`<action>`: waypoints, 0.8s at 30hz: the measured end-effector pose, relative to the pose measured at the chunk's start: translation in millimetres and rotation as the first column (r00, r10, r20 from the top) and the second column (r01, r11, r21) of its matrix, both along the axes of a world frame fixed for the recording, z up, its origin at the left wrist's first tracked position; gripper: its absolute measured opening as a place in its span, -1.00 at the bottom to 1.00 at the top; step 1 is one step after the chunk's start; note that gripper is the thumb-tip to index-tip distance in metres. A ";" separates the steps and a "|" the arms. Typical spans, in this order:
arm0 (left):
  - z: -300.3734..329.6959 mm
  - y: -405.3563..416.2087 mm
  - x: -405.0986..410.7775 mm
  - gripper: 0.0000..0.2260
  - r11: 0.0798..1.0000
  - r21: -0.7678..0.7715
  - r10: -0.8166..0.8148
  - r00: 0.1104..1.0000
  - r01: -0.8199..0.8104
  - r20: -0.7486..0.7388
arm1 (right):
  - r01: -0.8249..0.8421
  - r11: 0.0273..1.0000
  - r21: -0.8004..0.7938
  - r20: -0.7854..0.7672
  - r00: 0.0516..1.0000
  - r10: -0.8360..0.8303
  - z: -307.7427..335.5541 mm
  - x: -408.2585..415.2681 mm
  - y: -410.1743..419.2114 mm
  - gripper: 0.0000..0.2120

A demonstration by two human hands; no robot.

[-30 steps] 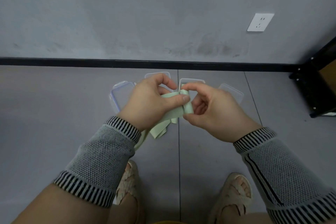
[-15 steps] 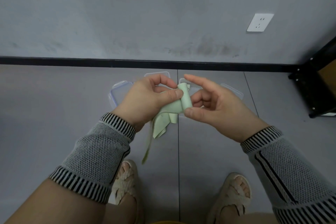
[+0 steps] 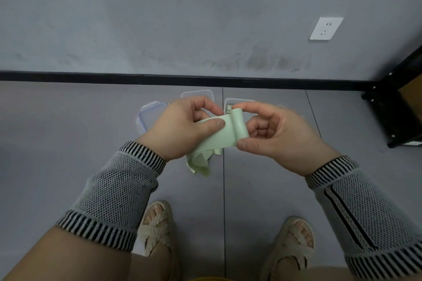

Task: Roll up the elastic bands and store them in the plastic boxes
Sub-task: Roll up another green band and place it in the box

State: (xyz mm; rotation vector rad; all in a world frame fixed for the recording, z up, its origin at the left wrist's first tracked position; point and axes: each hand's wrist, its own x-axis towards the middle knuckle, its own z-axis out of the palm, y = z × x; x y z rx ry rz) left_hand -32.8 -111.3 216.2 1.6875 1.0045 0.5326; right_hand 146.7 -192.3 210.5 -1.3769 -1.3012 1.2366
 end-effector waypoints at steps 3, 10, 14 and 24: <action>-2.1 -1.2 2.5 -0.91 0.998 0.059 0.036 0.999 -0.036 -0.008 | 0.030 1.000 0.009 0.143 0.989 -0.031 -2.9 -3.2 2.0 -0.47; -7.9 -6.6 12.4 -0.81 0.990 0.063 0.124 0.992 -0.123 -0.013 | 0.004 0.992 0.125 0.502 0.862 -0.066 -8.5 -14.5 3.8 -0.48; -10.9 -5.8 14.4 -0.81 0.985 0.073 0.161 0.987 -0.158 -0.030 | -0.035 0.988 0.153 0.558 0.828 -0.057 -10.9 -16.2 5.2 -0.44; -3.9 -5.5 9.7 -0.89 0.990 -0.094 0.121 0.983 -0.108 0.140 | 0.037 0.999 -0.013 -0.044 0.998 -0.037 0.0 -12.9 2.1 -0.62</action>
